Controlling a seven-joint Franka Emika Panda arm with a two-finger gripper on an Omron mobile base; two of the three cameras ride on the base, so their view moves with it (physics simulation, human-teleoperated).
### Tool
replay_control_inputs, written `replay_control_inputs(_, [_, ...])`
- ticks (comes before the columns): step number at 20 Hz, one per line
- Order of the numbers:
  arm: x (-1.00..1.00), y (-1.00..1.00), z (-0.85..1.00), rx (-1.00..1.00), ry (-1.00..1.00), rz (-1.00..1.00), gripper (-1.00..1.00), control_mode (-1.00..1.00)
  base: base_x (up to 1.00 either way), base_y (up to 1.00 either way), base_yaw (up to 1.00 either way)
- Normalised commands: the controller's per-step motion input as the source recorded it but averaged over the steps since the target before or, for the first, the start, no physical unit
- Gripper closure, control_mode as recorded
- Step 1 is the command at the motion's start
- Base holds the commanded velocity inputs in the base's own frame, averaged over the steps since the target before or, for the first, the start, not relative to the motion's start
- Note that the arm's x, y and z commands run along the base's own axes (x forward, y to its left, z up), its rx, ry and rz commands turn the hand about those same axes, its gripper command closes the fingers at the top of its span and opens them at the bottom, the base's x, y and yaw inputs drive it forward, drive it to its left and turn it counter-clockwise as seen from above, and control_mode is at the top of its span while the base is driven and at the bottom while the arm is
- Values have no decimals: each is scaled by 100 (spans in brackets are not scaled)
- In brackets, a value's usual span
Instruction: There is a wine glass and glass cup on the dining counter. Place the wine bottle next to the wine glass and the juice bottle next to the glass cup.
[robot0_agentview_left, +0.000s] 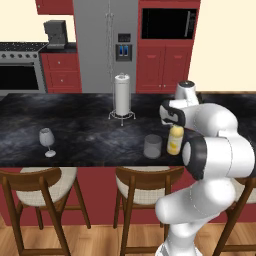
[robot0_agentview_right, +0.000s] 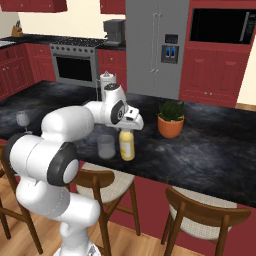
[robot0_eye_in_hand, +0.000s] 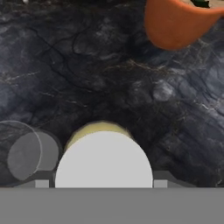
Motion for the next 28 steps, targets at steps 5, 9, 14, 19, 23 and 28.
replay_control_inputs(5, [2,0,-28,3,2,-5,-100,-100,0,0,0])
replay_control_inputs(9, [0,-2,-17,5,2,0,-100,-100,0,0,0])
replay_control_inputs(14, [0,0,-2,4,0,0,-100,-100,0,0,0])
replay_control_inputs(19, [-5,1,4,0,-2,0,-100,-100,0,0,0])
replay_control_inputs(23, [-16,9,11,0,0,0,-100,-100,0,0,0])
replay_control_inputs(28, [-25,9,4,0,0,0,-100,-100,0,0,0])
